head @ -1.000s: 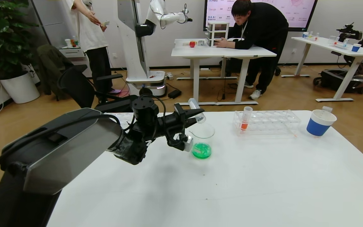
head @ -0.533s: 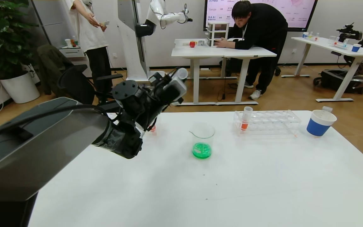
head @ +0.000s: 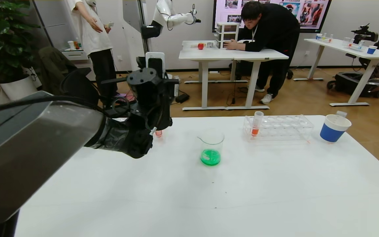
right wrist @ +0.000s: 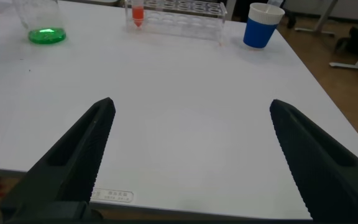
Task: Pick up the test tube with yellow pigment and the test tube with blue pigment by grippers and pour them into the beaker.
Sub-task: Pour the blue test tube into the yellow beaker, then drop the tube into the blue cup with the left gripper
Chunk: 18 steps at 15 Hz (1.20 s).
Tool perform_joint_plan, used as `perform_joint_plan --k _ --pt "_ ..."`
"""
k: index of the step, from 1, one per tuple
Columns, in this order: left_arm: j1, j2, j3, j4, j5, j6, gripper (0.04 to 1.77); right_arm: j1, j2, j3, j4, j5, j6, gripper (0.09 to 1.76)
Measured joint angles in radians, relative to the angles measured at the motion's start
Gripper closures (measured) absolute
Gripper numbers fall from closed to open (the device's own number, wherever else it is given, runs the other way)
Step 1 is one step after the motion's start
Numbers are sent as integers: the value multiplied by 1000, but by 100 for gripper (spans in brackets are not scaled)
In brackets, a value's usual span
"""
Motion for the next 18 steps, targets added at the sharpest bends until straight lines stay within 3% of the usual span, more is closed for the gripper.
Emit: perform_joint_plan --k 3,5,10,14,18 --pt "19 -29 -65 270 22 -149 130 0 0 0 0 0 0 11" --pt "54 -44 -90 348 16 -187 130 0 0 0 0 0 0 11" --pt "222 -94 -31 352 -123 -241 130 0 0 0 0 0 0 11" --pt "416 -176 124 341 -276 -245 130 0 0 0 0 0 0 11" --pt "613 -208 203 284 -420 -245 130 0 0 0 0 0 0 11"
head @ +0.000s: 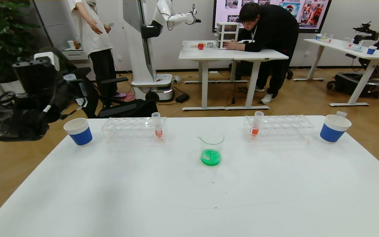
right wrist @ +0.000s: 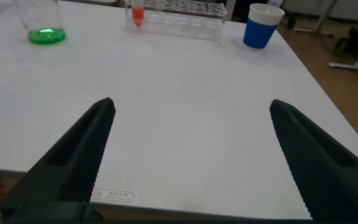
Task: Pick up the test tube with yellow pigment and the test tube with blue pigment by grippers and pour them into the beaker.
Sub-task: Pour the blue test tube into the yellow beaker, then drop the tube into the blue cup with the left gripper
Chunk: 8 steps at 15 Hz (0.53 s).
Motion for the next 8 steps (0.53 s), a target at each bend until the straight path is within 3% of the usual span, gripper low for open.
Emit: perform_joint_plan --k 4,8 --pt "103 9 17 -3 -73 -2 130 0 0 0 0 0 0 11" --pt "110 41 23 -12 -72 -7 130 0 0 0 0 0 0 11"
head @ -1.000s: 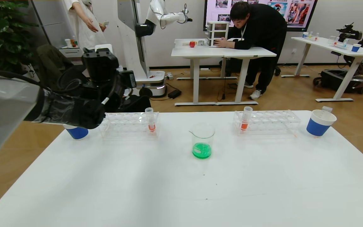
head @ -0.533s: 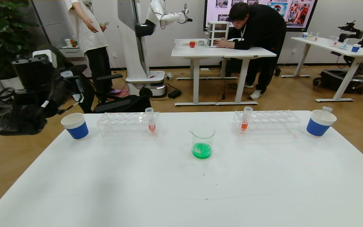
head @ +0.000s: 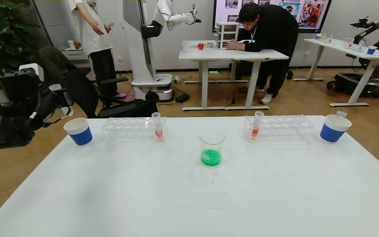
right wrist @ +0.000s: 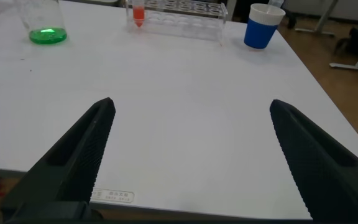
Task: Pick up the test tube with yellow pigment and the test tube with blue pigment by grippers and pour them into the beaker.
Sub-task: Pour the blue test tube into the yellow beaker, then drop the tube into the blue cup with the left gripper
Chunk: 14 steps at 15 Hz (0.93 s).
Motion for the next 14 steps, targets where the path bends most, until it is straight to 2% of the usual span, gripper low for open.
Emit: perform_joint_plan --k 3,6,14 --pt "-8 44 -2 -17 3 -1 130 0 0 0 0 0 0 11" --pt "-9 116 4 -167 6 -1 130 0 0 0 0 0 0 11" --pt "11 199 52 -188 8 -24 130 0 0 0 0 0 0 11"
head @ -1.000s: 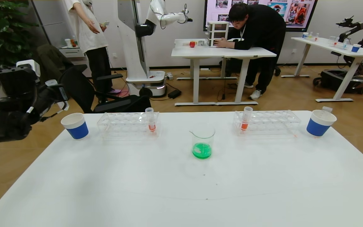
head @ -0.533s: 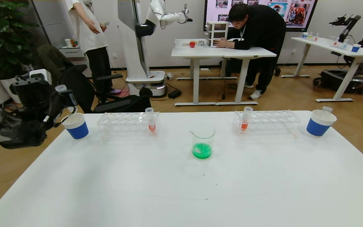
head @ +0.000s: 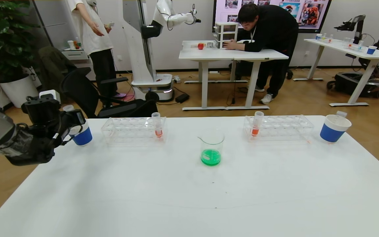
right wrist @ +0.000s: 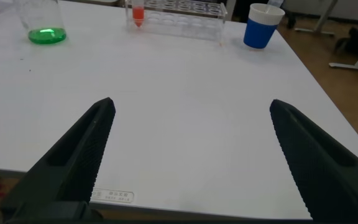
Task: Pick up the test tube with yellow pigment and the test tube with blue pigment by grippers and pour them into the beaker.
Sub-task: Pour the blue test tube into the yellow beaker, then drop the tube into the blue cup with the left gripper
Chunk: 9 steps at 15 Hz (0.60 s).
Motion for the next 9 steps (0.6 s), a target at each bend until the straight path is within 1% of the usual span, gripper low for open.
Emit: perform_joint_plan --k 5,6,7,8,9 --pt "0 -5 23 0 1 -3 130 0 0 0 0 0 0 11" --pt "-1 -8 25 0 1 -2 128 0 0 0 0 0 0 11" --pt "-2 -12 30 0 0 -3 113 0 0 0 0 0 0 11" --pt "-2 -17 35 0 0 -4 83 0 0 0 0 0 0 11" --pt "-1 -23 38 1 0 -3 44 0 0 0 0 0 0 11"
